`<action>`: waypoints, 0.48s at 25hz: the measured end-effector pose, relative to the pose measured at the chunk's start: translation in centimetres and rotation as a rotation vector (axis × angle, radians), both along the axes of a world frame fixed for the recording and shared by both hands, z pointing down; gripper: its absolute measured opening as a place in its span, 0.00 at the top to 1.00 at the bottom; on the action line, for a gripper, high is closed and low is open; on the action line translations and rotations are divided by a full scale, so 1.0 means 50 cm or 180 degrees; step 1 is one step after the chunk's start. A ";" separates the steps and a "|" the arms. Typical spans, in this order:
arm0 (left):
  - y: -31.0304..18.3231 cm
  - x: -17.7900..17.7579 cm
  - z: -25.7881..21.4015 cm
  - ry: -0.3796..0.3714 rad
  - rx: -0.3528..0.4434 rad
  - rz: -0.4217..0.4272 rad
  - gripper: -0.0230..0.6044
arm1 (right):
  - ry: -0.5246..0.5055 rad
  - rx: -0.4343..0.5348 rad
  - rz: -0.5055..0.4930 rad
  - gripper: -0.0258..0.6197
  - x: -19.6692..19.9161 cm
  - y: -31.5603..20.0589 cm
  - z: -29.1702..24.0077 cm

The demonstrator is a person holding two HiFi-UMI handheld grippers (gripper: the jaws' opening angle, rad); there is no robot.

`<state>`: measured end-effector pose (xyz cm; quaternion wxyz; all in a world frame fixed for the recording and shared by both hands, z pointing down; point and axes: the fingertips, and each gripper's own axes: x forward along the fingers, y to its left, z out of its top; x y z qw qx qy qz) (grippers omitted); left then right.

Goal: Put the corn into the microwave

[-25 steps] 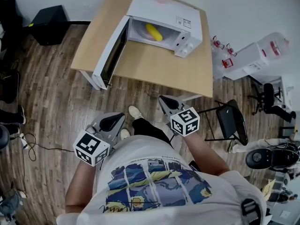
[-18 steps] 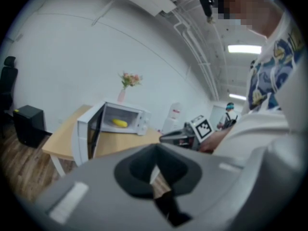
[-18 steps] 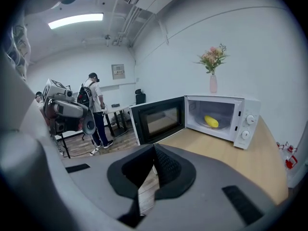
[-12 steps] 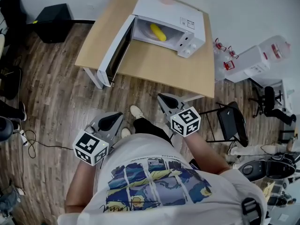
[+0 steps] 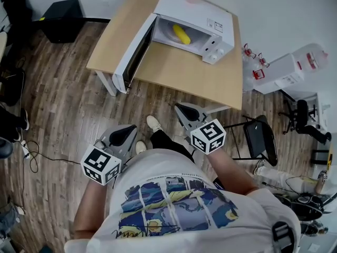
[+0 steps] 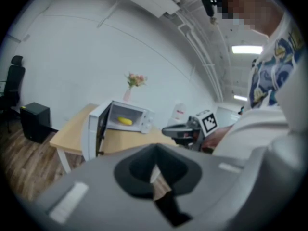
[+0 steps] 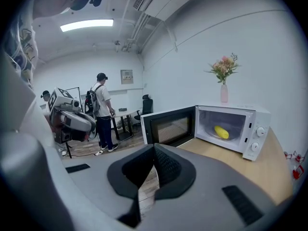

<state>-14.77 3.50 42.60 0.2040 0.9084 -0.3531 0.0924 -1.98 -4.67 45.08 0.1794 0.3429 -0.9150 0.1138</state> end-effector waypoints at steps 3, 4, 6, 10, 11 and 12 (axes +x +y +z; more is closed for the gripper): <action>0.003 0.000 0.003 0.0002 -0.0013 -0.0002 0.95 | 0.0013 0.0019 -0.0037 0.95 -0.007 0.004 -0.004; 0.005 0.001 0.004 0.0004 -0.0018 0.0001 0.95 | 0.0019 0.0020 -0.0046 0.95 -0.008 0.005 -0.003; 0.008 0.005 0.006 0.0005 -0.0028 0.0014 0.95 | 0.0023 0.0021 -0.0053 0.95 -0.007 0.008 -0.003; 0.012 0.016 0.014 -0.0004 -0.0046 0.0067 0.95 | 0.0032 0.0039 -0.0036 0.95 -0.001 0.016 -0.005; 0.012 0.019 0.015 -0.0007 -0.0051 0.0085 0.95 | 0.0041 0.0045 -0.0027 0.95 0.002 0.019 -0.005; 0.013 0.022 0.017 -0.0008 -0.0056 0.0106 0.95 | 0.0048 0.0049 -0.0013 0.95 0.006 0.022 -0.005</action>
